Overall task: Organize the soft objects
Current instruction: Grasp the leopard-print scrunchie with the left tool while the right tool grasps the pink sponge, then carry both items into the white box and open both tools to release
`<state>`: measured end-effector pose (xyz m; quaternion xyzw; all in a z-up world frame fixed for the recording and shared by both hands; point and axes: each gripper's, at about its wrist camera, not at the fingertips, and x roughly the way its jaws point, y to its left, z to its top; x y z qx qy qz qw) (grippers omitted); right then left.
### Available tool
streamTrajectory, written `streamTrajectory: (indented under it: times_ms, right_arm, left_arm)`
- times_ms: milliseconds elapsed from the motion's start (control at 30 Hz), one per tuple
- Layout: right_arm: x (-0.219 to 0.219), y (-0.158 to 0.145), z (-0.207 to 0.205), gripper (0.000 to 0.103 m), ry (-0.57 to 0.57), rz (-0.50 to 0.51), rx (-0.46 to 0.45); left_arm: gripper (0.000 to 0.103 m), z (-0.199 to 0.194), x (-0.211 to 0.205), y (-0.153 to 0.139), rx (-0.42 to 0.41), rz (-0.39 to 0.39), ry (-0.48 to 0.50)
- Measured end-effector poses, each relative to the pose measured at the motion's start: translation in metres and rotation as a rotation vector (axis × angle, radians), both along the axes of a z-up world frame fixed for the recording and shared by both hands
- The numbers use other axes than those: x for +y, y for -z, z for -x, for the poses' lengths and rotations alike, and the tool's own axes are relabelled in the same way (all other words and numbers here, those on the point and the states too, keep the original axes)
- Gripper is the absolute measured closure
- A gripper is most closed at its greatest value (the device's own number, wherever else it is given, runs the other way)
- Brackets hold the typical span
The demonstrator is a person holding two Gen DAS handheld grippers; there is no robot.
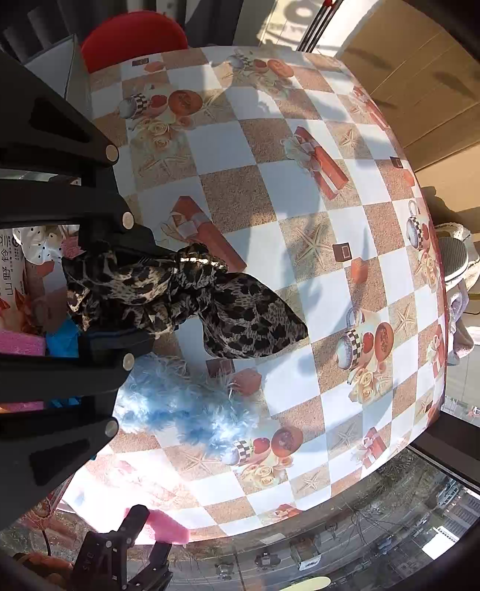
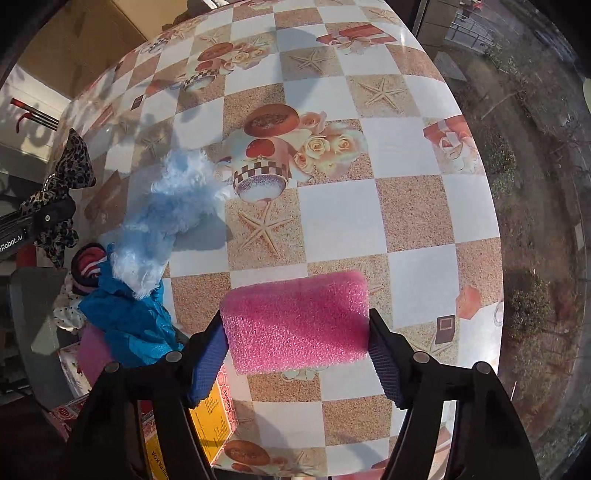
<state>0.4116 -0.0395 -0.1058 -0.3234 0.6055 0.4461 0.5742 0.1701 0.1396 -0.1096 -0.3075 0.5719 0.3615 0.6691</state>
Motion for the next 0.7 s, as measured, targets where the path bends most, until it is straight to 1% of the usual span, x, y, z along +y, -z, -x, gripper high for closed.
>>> streamTrajectory:
  times_ms: [33,100,167,200,267,300,433,567,700]
  right_arm:
    - [0.0,-0.011,0.002,0.031,0.0,-0.015,0.004]
    - [-0.002,-0.032,0.006,0.031,-0.004,-0.049,0.01]
    - [-0.005,-0.049,0.018,0.031,-0.016,-0.084,0.016]
    - [0.007,-0.046,0.031,0.031,-0.028,-0.099,0.015]
    - [0.013,-0.059,0.045,0.031,-0.053,-0.122,0.014]
    - [0.024,-0.06,0.053,0.031,-0.065,-0.133,0.011]
    - [0.037,-0.073,0.098,0.031,-0.107,-0.18,0.01]
    - [0.034,-0.092,0.139,0.031,-0.15,-0.207,0.017]
    - [0.026,-0.102,0.188,0.031,-0.199,-0.218,0.054]
  left_arm:
    - [0.072,-0.006,0.0,-0.003,-0.013,-0.007,0.0]
    - [0.072,-0.003,-0.006,-0.018,-0.032,-0.02,0.003]
    - [0.072,0.006,-0.021,-0.029,-0.049,-0.031,0.003]
    - [0.072,0.011,-0.026,-0.036,-0.054,-0.038,0.001]
    - [0.072,0.022,-0.037,-0.042,-0.064,-0.049,-0.005]
    - [0.072,0.032,-0.046,-0.046,-0.07,-0.05,-0.012]
    - [0.072,0.064,-0.067,-0.062,-0.097,-0.046,-0.044]
    - [0.072,0.096,-0.087,-0.081,-0.123,-0.065,-0.058]
    - [0.072,0.126,-0.108,-0.094,-0.114,-0.1,-0.047]
